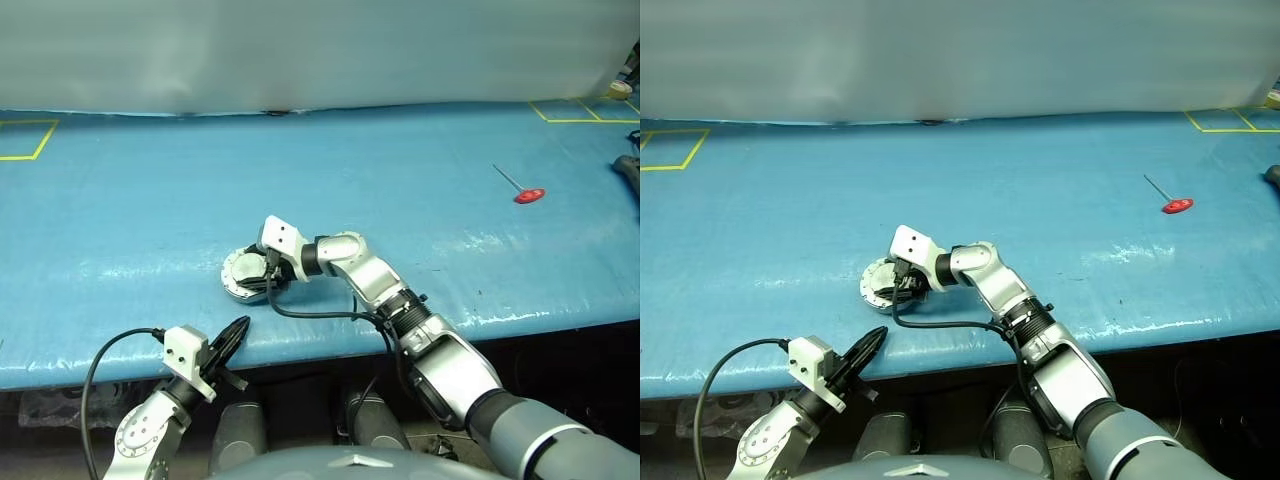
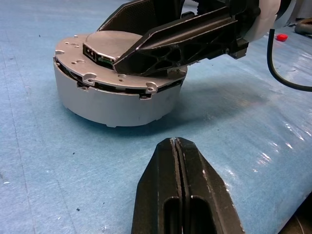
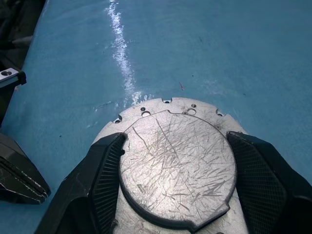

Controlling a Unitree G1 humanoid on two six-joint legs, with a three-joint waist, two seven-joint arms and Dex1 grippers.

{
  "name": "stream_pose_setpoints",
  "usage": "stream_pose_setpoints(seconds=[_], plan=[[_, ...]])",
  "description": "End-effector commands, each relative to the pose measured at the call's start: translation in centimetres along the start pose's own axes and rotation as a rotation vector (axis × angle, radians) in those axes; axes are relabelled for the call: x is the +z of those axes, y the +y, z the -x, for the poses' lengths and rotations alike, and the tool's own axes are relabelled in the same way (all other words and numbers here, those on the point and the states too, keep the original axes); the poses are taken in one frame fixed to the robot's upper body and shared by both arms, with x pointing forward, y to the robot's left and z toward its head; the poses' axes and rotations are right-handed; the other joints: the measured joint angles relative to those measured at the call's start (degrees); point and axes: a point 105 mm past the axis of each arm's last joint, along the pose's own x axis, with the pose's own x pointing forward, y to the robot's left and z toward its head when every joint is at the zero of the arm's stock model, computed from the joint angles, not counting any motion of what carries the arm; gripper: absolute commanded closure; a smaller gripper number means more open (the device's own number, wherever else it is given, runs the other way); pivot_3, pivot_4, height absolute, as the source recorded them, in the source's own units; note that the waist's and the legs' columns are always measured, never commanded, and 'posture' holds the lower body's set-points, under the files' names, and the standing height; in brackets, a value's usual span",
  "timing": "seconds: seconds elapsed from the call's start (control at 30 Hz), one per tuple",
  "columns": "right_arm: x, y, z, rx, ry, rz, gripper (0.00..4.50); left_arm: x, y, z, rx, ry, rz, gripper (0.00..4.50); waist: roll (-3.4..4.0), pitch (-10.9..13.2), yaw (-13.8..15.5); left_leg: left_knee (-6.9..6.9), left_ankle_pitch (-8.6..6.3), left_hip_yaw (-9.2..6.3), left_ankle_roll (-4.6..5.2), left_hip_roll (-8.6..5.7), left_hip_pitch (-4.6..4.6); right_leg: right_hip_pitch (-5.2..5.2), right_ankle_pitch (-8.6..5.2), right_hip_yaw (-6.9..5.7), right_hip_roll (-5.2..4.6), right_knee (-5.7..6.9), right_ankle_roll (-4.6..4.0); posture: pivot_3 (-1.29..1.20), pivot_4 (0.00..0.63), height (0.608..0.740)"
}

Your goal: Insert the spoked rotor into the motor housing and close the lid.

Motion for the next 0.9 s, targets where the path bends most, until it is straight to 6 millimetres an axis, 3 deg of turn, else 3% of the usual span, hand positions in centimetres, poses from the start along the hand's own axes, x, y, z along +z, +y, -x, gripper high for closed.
stream_pose_setpoints(seconds=[0.03, 0.27, 0.9], plan=[[0.9, -0.3, -0.1, -0.016, -0.002, -0.004, 1.46, 1.0, -0.4, -0.2, -0.016, -0.038, -0.006, 4.50, 0.00, 0.00, -0.01, 0.00, 0.00, 0.00, 0.00, 0.00, 0.02, 0.01, 0.00, 0.00, 0.00, 0.01, 0.00, 0.00, 0.150, 0.740], [1.7, 0.4, -0.4, 0.006, -0.016, -0.035, 1.46, 1.0, -0.5, -0.3, -0.021, -0.038, -0.002, 4.50, 0.02, -0.01, -0.06, 0.01, 0.00, 0.00, 0.00, 0.01, 0.05, 0.01, 0.00, 0.01, 0.01, 0.05, -0.02, 0.00, 0.150, 0.740], [0.6, 0.0, -0.3, -0.035, -0.018, 0.050, 1.46, 0.8, -0.4, -0.3, -0.018, -0.038, -0.001, 4.50, 0.02, 0.00, -0.08, 0.00, 0.00, 0.00, 0.00, 0.00, 0.04, 0.00, 0.00, 0.01, 0.01, 0.05, -0.03, 0.00, 0.150, 0.740]])
